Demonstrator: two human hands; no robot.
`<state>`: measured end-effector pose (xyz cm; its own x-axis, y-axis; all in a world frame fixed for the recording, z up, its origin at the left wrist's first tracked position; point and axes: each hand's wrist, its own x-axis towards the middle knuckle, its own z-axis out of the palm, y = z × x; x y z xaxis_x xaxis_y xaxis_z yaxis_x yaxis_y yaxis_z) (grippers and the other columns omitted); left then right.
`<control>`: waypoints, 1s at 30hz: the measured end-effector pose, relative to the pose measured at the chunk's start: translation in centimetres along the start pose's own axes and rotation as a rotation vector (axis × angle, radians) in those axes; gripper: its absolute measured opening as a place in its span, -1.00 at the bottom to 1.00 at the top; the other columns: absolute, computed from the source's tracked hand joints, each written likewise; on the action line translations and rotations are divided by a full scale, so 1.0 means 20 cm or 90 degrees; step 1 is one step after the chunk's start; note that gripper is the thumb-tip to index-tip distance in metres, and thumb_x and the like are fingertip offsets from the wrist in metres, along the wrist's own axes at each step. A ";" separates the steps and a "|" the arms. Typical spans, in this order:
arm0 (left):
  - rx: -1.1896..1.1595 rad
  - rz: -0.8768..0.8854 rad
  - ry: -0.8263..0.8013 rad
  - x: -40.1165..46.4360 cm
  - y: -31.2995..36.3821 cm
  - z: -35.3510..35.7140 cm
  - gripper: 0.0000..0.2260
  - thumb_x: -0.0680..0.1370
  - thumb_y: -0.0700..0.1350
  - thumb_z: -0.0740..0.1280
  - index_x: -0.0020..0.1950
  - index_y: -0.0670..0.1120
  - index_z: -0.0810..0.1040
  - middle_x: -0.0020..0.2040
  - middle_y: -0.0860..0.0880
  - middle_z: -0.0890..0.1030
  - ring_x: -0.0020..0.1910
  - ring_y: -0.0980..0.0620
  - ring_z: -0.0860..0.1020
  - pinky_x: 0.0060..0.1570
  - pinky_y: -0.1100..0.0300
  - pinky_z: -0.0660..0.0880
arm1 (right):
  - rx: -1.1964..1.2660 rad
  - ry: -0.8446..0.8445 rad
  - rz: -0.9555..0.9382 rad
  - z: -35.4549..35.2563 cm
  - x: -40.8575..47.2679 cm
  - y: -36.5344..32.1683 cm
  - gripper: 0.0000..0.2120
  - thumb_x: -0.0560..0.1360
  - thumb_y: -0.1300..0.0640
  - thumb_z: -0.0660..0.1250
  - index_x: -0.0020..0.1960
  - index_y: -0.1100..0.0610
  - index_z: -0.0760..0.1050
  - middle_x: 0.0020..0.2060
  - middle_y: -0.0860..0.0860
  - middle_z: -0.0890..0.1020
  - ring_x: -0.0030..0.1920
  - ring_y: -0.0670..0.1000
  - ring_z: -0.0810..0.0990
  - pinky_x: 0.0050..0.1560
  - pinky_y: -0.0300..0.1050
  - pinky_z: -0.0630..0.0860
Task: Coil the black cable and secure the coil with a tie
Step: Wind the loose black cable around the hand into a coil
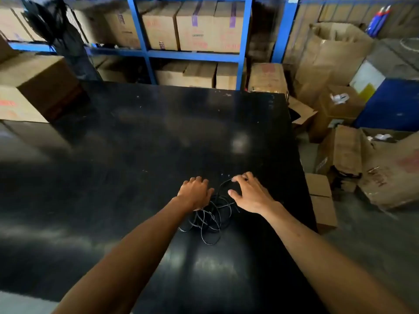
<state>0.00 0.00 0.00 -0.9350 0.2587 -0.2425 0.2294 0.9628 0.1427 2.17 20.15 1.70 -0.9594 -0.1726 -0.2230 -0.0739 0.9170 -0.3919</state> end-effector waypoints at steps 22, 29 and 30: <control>-0.189 -0.195 -0.148 0.43 -0.12 0.24 -0.76 0.57 -0.11 0.26 0.12 -0.24 0.58 0.15 -0.28 0.64 0.13 -0.31 0.60 0.04 -0.02 0.54 | -0.038 -0.098 0.067 0.36 0.51 0.01 -0.77 0.64 0.02 0.28 0.21 0.00 0.65 0.18 0.09 0.59 0.20 0.18 0.61 0.11 0.11 0.58; -0.889 -0.378 -0.050 0.45 -0.22 -0.03 -0.82 0.47 -0.40 0.45 0.04 -0.25 0.58 -0.23 -0.17 0.67 -0.42 0.03 0.63 -0.39 0.19 0.61 | 0.068 -0.028 0.101 0.23 0.45 -0.05 -0.72 0.59 0.03 0.36 0.28 0.02 0.64 0.15 0.09 0.64 0.16 0.15 0.65 0.17 0.04 0.57; -0.978 -0.372 -0.047 0.44 -0.21 -0.09 -0.77 0.46 -0.42 0.46 0.07 -0.25 0.56 -0.22 -0.17 0.68 -0.42 0.05 0.66 -0.41 0.21 0.60 | 0.160 0.001 0.097 0.21 0.44 -0.07 -0.73 0.57 0.05 0.39 0.25 0.02 0.67 0.10 0.07 0.65 0.10 0.10 0.66 0.16 -0.01 0.57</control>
<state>-9.61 -1.99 -0.99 -0.7688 -0.0439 -0.6380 -0.6369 -0.0378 0.7700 -5.01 15.88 -3.43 -0.9546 -0.0399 -0.2951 0.1400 0.8145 -0.5631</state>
